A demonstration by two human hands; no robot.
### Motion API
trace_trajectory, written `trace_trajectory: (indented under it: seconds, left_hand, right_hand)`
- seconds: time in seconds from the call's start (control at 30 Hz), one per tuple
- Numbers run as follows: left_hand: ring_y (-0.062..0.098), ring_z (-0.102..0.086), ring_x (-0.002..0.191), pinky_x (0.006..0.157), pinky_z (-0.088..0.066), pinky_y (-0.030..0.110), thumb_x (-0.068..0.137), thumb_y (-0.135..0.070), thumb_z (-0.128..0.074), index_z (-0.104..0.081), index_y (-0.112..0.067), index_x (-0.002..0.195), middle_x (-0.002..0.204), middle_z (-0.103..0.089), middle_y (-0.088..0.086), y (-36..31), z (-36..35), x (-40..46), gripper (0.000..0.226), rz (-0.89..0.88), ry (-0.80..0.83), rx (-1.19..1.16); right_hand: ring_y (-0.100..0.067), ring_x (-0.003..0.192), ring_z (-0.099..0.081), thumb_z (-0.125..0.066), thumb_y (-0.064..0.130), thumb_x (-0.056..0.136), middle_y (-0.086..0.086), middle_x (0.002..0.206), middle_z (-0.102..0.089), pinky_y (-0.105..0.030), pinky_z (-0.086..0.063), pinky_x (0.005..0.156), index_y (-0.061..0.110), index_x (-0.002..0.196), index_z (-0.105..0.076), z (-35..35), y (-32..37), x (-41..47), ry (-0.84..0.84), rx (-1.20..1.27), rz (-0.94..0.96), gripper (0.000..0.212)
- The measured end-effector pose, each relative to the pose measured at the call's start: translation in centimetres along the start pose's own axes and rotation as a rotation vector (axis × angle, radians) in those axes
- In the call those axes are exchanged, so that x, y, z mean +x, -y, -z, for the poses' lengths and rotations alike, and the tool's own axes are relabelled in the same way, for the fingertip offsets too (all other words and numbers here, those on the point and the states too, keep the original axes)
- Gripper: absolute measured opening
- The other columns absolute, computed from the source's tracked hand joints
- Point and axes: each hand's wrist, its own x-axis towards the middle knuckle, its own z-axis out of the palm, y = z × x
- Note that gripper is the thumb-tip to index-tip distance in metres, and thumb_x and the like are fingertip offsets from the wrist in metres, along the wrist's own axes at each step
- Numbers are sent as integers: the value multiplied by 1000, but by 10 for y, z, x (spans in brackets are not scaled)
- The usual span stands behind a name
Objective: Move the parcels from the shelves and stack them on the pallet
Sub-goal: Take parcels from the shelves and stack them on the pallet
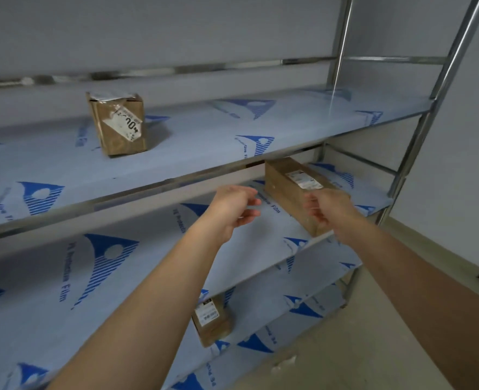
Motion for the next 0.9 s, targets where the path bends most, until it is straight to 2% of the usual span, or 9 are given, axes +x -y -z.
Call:
trace_trajectory:
  seconds: [0.1,0.2,0.27,0.4,0.53,0.67,0.77,0.83,0.9]
  left_hand:
    - [22,-62,81,66,-51,26,100,-15,-51,-63,-11,110,89,-65,5,4,-13,37,16,44,10,13]
    - [24,-62,86,71,-52,28,101,-14,-50,-62,-11,108,93,-65,7,12,-23,72,15,92,-12,27]
    - [24,-63,87,71,-53,28,101,-14,-49,-62,-11,108,95,-65,8,19,-30,96,15,123,-55,23]
    - [25,-63,91,78,-55,31,100,-14,-50,-60,-10,111,107,-66,12,35,-59,142,15,201,-167,-10]
    - [26,-63,95,83,-54,33,101,-15,-50,-58,-7,119,120,-63,14,54,-106,178,22,322,-200,-70]
    - [28,-64,107,90,-53,35,100,-15,-50,-56,-6,119,125,-61,11,71,-143,199,22,425,-193,-98]
    - [27,-60,113,95,-50,36,98,-20,-53,-56,-8,120,124,-59,7,77,-156,205,25,452,-183,-105]
    - [25,-59,113,98,-49,36,96,-22,-55,-61,-11,113,117,-63,6,81,-157,207,21,458,-182,-144]
    - [23,-60,107,95,-50,35,96,-22,-54,-62,-16,103,107,-65,5,82,-153,204,12,470,-215,-202]
  right_hand:
    - [-11,64,-52,-58,22,96,-1,82,-61,-24,-45,63,16,96,-62,-3,-4,54,-7,-95,-22,7]
    - [-22,104,-57,-51,28,101,-5,118,-59,-26,-42,90,14,125,-56,-9,-10,112,45,-237,-47,28]
    - [-33,121,-53,-47,23,101,-11,128,-57,-34,-43,98,4,134,-52,-10,-11,144,55,-357,-13,39]
    - [-36,123,-52,-48,27,97,-17,135,-54,-41,-43,102,4,136,-51,-4,-16,206,93,-513,32,45]
    - [-36,121,-50,-45,50,80,-16,138,-49,-49,-44,103,13,140,-46,10,-35,291,14,-689,2,70]
    - [-33,106,-53,-49,42,83,-16,122,-54,-47,-50,94,10,128,-53,17,-38,322,52,-731,-48,56]
    - [-31,102,-55,-50,47,94,-12,115,-56,-41,-48,95,8,121,-57,11,-25,310,224,-684,-46,47]
    - [-29,114,-57,-52,48,97,-3,125,-59,-37,-45,96,11,124,-57,-1,-20,300,475,-545,-149,46]
    - [-29,119,-57,-55,39,98,-8,132,-61,-38,-44,100,11,133,-56,-18,-21,290,625,-528,-169,45]
